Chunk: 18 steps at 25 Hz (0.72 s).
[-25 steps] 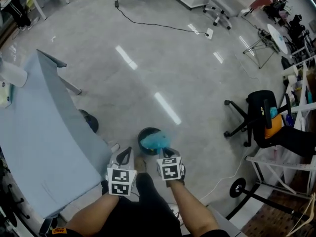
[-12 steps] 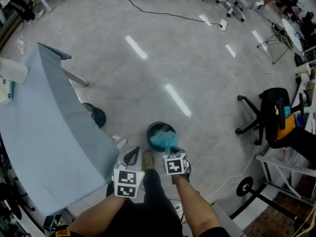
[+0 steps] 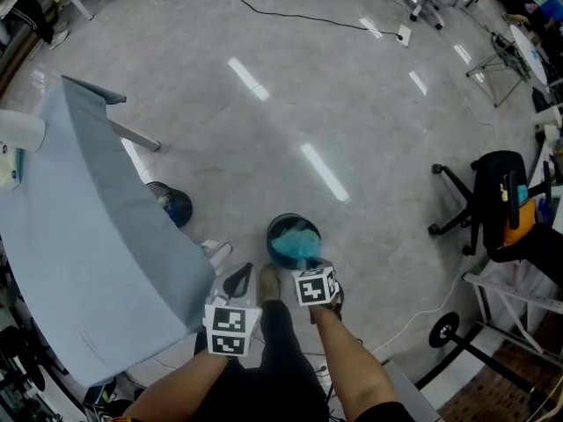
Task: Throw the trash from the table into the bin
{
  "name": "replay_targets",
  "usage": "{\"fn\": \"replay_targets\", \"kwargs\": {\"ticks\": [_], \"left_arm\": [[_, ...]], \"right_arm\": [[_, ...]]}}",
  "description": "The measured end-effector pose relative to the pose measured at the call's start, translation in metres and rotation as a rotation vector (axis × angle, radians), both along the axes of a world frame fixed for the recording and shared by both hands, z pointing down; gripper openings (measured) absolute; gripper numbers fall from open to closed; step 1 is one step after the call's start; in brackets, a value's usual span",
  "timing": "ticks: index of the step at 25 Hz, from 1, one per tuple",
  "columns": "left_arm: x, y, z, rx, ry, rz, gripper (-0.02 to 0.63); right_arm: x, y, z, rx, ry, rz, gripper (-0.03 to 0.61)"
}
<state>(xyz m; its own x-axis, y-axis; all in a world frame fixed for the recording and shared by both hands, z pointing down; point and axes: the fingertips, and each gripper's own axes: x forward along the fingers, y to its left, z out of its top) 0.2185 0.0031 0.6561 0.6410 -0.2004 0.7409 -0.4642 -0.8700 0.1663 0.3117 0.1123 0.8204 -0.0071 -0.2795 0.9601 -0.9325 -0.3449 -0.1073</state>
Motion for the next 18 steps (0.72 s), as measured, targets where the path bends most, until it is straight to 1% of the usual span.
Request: {"fn": "replay_targets", "kwargs": {"ticks": [6, 11, 14, 18], "left_arm": [[0.014, 0.002, 0.054, -0.026, -0.029, -0.018, 0.008], [0.022, 0.003, 0.103, -0.03, -0.081, -0.002, 0.008], [0.019, 0.003, 0.119, -0.035, -0.108, 0.001, 0.008], [0.015, 0.007, 0.129, -0.039, -0.126, 0.003, 0.008]], "right_arm": [[0.0, 0.002, 0.022, 0.013, -0.013, 0.016, 0.005], [0.004, 0.0, 0.046, 0.043, -0.027, 0.019, 0.005], [0.003, 0.0, 0.058, 0.041, -0.041, 0.027, 0.006], [0.001, -0.005, 0.068, 0.045, -0.057, 0.004, 0.013]]}}
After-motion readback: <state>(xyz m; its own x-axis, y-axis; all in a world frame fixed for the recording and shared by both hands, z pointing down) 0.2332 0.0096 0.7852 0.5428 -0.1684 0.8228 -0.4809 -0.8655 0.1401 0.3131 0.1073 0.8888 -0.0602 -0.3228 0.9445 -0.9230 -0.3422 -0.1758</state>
